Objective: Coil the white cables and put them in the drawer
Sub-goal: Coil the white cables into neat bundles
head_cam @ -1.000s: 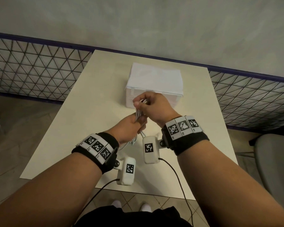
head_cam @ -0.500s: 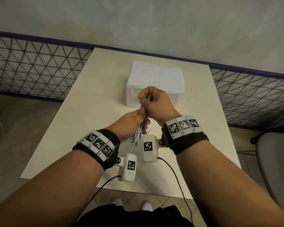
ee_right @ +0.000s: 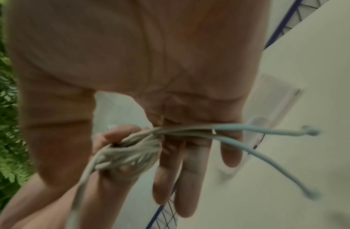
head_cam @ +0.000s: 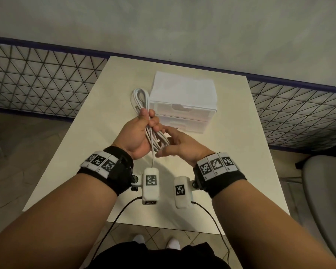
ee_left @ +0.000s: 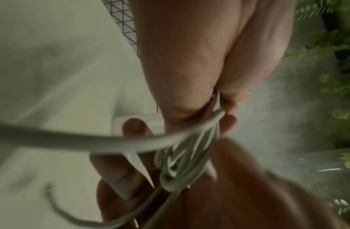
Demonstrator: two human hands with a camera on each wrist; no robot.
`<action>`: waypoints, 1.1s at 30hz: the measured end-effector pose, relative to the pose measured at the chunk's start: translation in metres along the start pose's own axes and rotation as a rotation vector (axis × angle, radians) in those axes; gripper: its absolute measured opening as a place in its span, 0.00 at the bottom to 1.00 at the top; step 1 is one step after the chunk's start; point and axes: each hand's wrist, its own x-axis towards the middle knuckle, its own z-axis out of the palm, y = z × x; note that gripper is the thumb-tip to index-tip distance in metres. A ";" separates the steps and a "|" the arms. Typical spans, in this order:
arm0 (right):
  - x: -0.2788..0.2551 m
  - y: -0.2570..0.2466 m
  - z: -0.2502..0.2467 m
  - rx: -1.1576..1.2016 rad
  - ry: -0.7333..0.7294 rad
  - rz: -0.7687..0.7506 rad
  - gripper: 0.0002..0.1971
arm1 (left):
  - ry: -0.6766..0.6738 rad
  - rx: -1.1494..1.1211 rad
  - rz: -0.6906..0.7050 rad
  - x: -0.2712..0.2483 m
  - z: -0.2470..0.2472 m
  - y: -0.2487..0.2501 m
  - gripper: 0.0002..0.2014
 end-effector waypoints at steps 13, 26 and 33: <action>-0.008 -0.004 -0.005 -0.039 0.064 0.097 0.29 | 0.208 0.133 0.076 0.001 -0.008 -0.005 0.15; -0.005 0.016 -0.006 -0.279 0.163 0.013 0.15 | 0.328 -0.166 0.131 0.008 -0.004 0.001 0.15; -0.015 0.019 -0.003 -0.741 0.071 0.045 0.18 | 0.492 -0.271 0.215 0.016 -0.014 0.005 0.16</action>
